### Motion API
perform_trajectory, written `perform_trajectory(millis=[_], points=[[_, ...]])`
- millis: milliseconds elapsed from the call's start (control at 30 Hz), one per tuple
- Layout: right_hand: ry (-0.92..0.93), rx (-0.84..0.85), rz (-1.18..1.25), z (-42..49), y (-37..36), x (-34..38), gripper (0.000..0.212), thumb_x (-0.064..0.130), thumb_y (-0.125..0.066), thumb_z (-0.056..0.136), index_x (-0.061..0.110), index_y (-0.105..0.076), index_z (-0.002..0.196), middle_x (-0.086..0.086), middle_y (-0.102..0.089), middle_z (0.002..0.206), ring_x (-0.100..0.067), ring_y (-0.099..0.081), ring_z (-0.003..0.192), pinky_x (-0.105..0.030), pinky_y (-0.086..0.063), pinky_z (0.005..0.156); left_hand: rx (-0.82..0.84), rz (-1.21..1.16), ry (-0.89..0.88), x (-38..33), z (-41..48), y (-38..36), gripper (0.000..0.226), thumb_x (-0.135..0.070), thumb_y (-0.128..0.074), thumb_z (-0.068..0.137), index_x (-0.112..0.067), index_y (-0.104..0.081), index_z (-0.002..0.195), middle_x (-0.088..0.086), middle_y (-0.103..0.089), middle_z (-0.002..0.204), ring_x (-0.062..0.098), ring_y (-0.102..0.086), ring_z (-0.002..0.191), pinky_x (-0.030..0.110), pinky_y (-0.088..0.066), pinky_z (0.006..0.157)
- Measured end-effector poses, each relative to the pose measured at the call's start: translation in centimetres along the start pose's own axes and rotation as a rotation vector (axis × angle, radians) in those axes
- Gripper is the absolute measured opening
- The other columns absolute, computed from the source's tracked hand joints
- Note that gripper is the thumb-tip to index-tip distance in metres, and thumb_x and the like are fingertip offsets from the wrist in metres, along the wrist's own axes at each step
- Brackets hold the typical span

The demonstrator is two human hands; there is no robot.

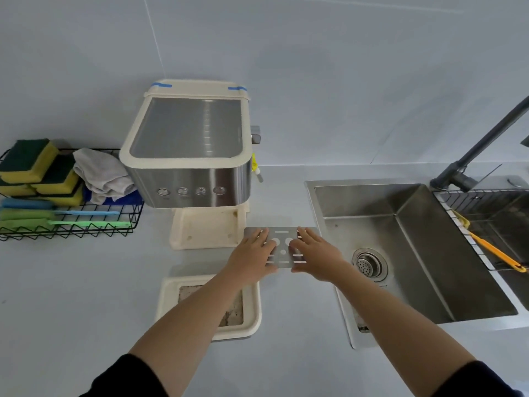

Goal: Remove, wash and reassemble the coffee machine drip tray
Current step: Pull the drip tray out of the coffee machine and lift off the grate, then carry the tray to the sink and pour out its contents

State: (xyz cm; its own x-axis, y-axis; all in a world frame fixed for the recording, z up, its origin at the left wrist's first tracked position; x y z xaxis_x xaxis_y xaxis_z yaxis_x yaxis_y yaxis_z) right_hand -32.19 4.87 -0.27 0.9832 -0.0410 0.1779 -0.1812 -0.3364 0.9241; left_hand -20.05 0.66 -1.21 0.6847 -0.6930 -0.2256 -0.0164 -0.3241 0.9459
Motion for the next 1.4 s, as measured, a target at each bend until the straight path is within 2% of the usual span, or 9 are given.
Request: perform_trajectory(millis=[200, 300, 400, 633, 767, 900, 1000, 1133, 1400], points=[[-0.01, 0.054, 0.004, 0.9, -1.5, -2.1, 0.05, 0.042, -0.059, 0.085, 0.023, -0.043, 0.128, -0.003, -0.011, 0.158, -0.018, -0.008, 0.146, -0.032, -0.026, 0.111, 0.071, -0.054, 0.042, -0.6, 2.0, -2.4, 0.054, -0.039, -0.049, 0.09, -0.014, -0.033, 0.135, 0.012, -0.005, 0.157, 0.028, -0.003, 0.145, 0.038, -0.014, 0.115], [-0.014, 0.105, 0.004, 1.2, -2.6, -2.3, 0.056, 0.043, -0.057, 0.085, 0.024, -0.038, 0.134, -0.004, -0.013, 0.157, -0.02, -0.01, 0.146, -0.034, -0.026, 0.112, 0.139, -0.067, 0.061, -0.5, 2.4, -3.4, 0.061, -0.039, -0.05, 0.09, -0.015, -0.026, 0.141, 0.013, -0.002, 0.157, 0.03, -0.001, 0.145, 0.04, -0.012, 0.116], [-0.008, 0.121, 0.001, 1.5, -3.2, -2.3, 0.059, 0.044, -0.056, 0.085, 0.022, -0.036, 0.136, -0.005, -0.016, 0.155, -0.021, -0.013, 0.144, -0.035, -0.028, 0.111, 0.159, -0.08, 0.08, -0.4, 2.7, -4.0, 0.062, -0.039, -0.052, 0.088, -0.015, -0.028, 0.14, 0.013, -0.003, 0.157, 0.03, 0.0, 0.145, 0.041, -0.013, 0.115], [0.0, 0.109, 0.044, 2.0, -3.7, -2.6, 0.049, 0.037, -0.051, 0.09, 0.02, -0.036, 0.134, -0.002, -0.026, 0.15, -0.017, -0.018, 0.141, -0.033, -0.033, 0.107, 0.137, -0.098, 0.094, -0.4, 3.1, -4.3, 0.054, -0.035, -0.055, 0.087, -0.011, -0.035, 0.131, 0.012, -0.022, 0.149, 0.027, -0.015, 0.14, 0.037, -0.027, 0.109], [0.004, 0.147, 0.041, 1.9, -4.2, -2.7, 0.057, 0.038, -0.048, 0.092, 0.023, -0.026, 0.142, -0.004, -0.015, 0.155, -0.02, -0.011, 0.145, -0.034, -0.023, 0.114, 0.156, -0.057, 0.082, -0.3, 3.0, -4.4, 0.056, -0.036, -0.051, 0.089, -0.013, -0.03, 0.135, 0.012, -0.017, 0.152, 0.028, -0.014, 0.141, 0.038, -0.026, 0.11], [-0.026, 0.195, 0.001, 1.7, -4.6, -2.9, 0.076, 0.045, -0.045, 0.092, 0.023, -0.001, 0.149, -0.005, 0.0, 0.159, -0.021, 0.001, 0.147, -0.038, -0.011, 0.119, 0.144, -0.015, 0.086, 0.0, 2.7, -4.2, 0.058, -0.041, -0.047, 0.09, -0.015, -0.026, 0.137, 0.012, -0.017, 0.153, 0.028, -0.014, 0.141, 0.039, -0.021, 0.112], [-0.055, 0.202, 0.012, 1.4, -4.3, -2.6, 0.085, 0.047, -0.046, 0.09, 0.019, 0.009, 0.149, -0.007, 0.011, 0.159, -0.023, 0.008, 0.147, -0.039, -0.004, 0.12, 0.148, -0.032, 0.111, 0.4, 2.0, -3.4, 0.07, -0.044, -0.041, 0.092, -0.015, -0.008, 0.147, 0.01, -0.001, 0.158, 0.028, 0.0, 0.145, 0.041, -0.009, 0.117], [-0.043, 0.145, 0.063, 1.0, -2.8, -1.2, 0.094, 0.049, -0.05, 0.087, 0.016, 0.014, 0.147, -0.01, 0.016, 0.157, -0.027, 0.012, 0.146, -0.039, -0.001, 0.119, 0.114, -0.048, 0.126, 1.3, 0.5, -1.9, 0.075, -0.049, -0.038, 0.092, -0.021, 0.005, 0.147, 0.006, 0.007, 0.158, 0.025, 0.006, 0.145, 0.042, -0.005, 0.117], [0.013, 0.064, 0.132, -0.7, -2.3, 4.3, 0.094, 0.052, -0.049, 0.086, 0.023, 0.016, 0.147, -0.007, 0.023, 0.156, -0.026, 0.016, 0.145, -0.041, -0.001, 0.118, 0.078, -0.104, 0.239, 6.0, -5.9, -0.3, 0.084, -0.058, -0.039, 0.087, -0.025, 0.01, 0.147, 0.008, 0.012, 0.157, 0.025, 0.008, 0.145, 0.042, -0.004, 0.117]])
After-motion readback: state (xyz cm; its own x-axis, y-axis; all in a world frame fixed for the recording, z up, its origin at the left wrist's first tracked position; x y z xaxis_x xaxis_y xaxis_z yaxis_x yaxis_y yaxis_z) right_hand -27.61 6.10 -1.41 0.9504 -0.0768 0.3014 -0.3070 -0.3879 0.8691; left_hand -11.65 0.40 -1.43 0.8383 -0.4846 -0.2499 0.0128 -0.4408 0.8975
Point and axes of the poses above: each hand's wrist, its own z-axis towards the middle knuckle, its own y-axis out of the back of the hand, x = y × z, the point moved 6 cm from there along z, towards the middle knuckle
